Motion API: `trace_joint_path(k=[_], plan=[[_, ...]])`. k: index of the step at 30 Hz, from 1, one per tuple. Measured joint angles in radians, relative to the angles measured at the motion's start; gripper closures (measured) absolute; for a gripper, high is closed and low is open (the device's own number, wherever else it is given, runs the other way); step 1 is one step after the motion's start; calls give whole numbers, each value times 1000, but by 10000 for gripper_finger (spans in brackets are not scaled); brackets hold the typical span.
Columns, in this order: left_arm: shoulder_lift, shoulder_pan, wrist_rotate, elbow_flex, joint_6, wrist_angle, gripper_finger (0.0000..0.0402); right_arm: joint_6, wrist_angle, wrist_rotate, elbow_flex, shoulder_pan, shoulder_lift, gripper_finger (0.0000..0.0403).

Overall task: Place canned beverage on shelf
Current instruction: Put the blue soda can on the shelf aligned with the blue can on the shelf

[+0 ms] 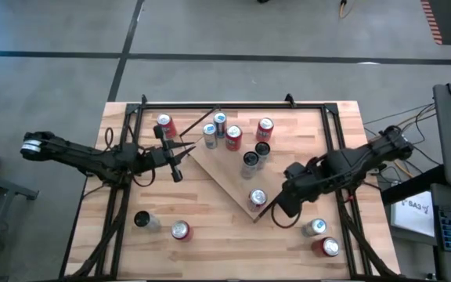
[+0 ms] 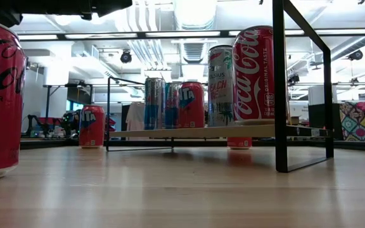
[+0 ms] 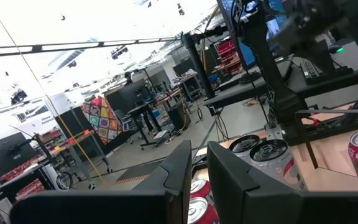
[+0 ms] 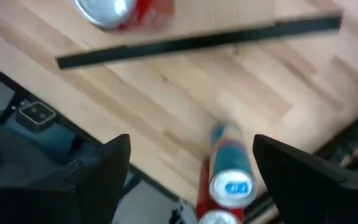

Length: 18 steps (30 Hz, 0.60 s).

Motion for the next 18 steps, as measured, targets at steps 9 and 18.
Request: trace_joint_path(k=[9,18], plan=[[1,0,0,0,-1,6,365,134,0,-102,-54,89,19,75],[2,0,1,14,-42,8,365,270,-1,-101,-96,179,29,66]])
